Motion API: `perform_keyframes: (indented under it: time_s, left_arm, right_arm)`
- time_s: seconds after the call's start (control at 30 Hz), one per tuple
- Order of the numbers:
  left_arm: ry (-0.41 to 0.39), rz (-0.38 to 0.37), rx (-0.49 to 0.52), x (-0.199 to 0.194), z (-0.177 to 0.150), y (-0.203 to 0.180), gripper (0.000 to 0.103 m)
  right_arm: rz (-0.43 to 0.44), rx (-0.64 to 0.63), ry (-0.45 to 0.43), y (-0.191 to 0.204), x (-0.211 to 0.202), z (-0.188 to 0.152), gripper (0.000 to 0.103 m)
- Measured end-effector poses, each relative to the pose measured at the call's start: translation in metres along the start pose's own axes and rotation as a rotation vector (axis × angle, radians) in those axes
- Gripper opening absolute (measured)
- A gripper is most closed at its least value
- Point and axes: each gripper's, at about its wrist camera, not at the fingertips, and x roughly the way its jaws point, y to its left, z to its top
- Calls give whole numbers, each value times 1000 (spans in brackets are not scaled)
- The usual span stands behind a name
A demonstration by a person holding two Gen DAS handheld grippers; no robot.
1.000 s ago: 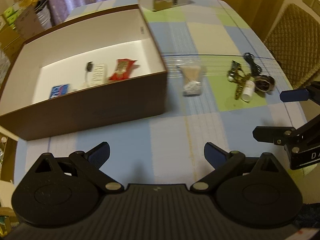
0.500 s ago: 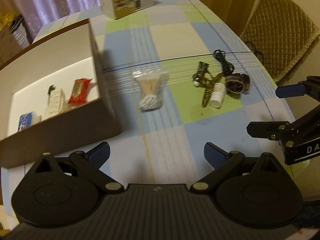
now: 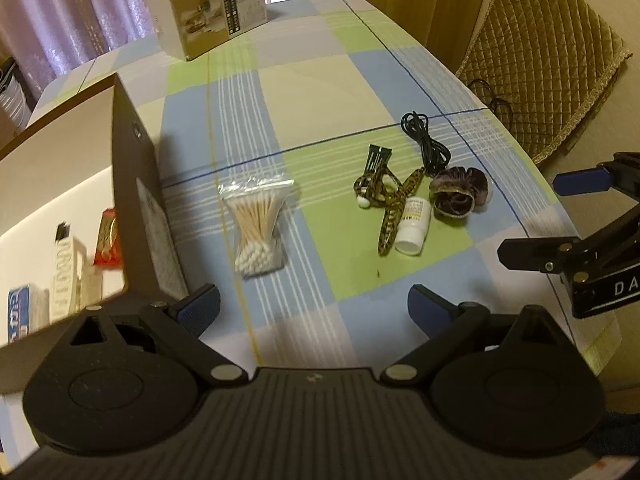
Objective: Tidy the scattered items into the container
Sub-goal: 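Move both open tools toward the cotton swab bag and scrunchie on the table, then grasp the cotton swab bag with left tool while right tool grasps the brown scrunchie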
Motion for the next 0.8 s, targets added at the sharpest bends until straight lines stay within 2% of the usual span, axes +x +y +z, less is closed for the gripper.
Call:
perform_keyframes:
  time_s: [0.27,0.57,0.6,0.67,0.8]
  left_arm:
    - [-23,4,26,17,18,5,98]
    - [-15,22,23,44,35,14,95]
    - [-12,23,21,47,37,15,95]
    - [-2,26,18,53,39,16,95]
    - [7,36,16,62,41,19,94]
  right_arm:
    - [-12,18,-50,-25,15,4,101]
    - [19,2,-68,-37,44,12,100]
    - [15,-3,-63,-37,47,13,100]
    - [17,-4,-53,-38,54,15,91]
    - [16,12,-37,-40,66,17,85]
